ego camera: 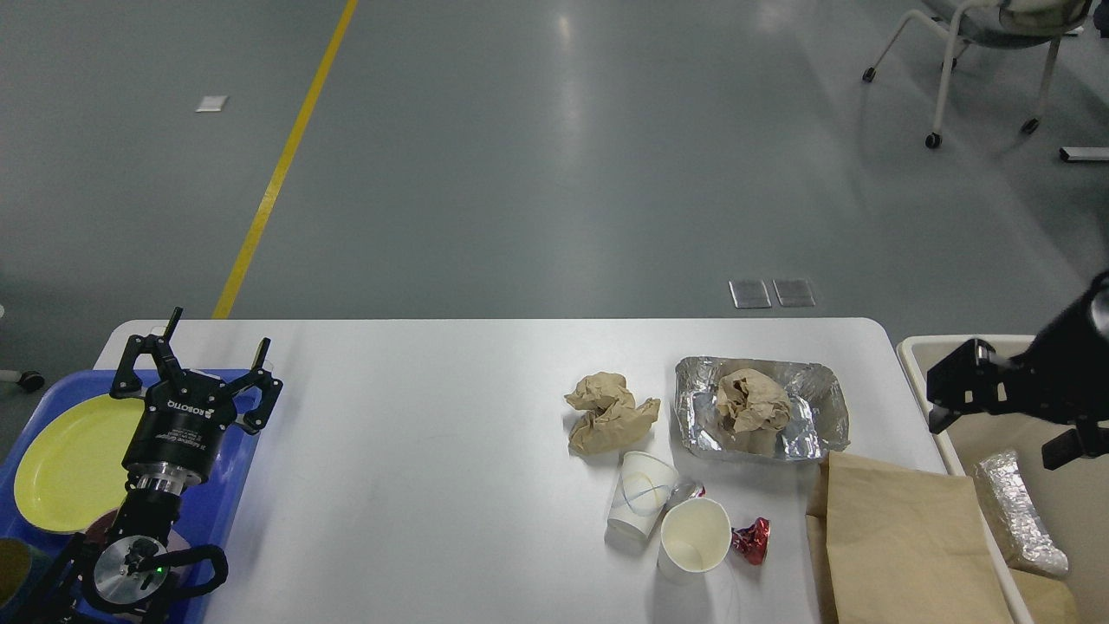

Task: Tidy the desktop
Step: 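Lower the right gripper onto the brown paper bag and grasp it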

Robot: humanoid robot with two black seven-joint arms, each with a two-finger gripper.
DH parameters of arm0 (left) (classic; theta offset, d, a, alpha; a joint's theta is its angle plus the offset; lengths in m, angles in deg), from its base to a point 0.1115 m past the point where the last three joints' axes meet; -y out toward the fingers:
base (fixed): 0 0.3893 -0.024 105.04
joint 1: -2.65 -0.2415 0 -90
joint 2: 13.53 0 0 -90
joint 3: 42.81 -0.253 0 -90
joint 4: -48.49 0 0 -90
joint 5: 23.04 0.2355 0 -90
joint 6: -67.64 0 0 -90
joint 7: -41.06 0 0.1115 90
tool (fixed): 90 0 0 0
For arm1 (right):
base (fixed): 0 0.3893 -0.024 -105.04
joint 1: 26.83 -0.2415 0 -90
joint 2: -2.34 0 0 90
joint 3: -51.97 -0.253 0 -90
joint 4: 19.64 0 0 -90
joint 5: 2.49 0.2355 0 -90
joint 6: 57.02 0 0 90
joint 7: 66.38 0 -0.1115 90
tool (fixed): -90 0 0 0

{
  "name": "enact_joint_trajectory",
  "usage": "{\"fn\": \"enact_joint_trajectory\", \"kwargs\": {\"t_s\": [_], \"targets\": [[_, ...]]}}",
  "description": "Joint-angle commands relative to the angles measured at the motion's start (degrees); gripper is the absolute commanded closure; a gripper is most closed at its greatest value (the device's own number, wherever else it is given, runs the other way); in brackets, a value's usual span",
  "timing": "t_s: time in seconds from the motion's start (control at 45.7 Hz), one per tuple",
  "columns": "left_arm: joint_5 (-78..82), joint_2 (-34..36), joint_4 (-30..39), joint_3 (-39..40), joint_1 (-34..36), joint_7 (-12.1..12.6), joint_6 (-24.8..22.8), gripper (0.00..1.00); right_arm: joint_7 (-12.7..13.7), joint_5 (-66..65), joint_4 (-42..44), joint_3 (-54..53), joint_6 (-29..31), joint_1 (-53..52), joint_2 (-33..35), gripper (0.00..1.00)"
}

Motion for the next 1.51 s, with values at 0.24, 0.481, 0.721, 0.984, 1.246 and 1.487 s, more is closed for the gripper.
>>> {"fn": "enact_joint_trajectory", "kwargs": {"t_s": [0.24, 0.481, 0.721, 0.984, 1.246, 1.487], "targets": [[0.00, 0.00, 0.00, 0.00, 0.10, 0.09, 0.00, 0.04, -7.64, -8.75, 1.07, -1.69, -30.34, 26.20, -4.97, 0.01], [0.00, 0.00, 0.00, 0.00, 0.10, 0.09, 0.00, 0.04, -7.64, -8.57, 10.39, -2.57, -32.55, 36.92, -4.97, 0.01], [0.00, 0.00, 0.00, 0.00, 0.10, 0.09, 0.00, 0.04, -7.64, -8.66, 15.22, -5.72, -32.72, 45.26, -5.23, 0.01], [0.00, 0.00, 0.00, 0.00, 0.10, 0.00, 0.00, 0.04, -7.56, -8.14, 20.50, -9.77, -33.69, 53.53, -5.85, 0.04], [0.00, 0.00, 0.00, 0.00, 0.10, 0.00, 0.00, 0.04, -6.85, -6.99, 21.82, -10.04, -36.41, 56.18, -5.33, 1.00], [0.00, 0.00, 0.00, -0.09, 0.10, 0.00, 0.00, 0.04, -6.68, -6.29, 20.77, -10.57, -36.59, 56.09, -5.50, 1.00]]}}
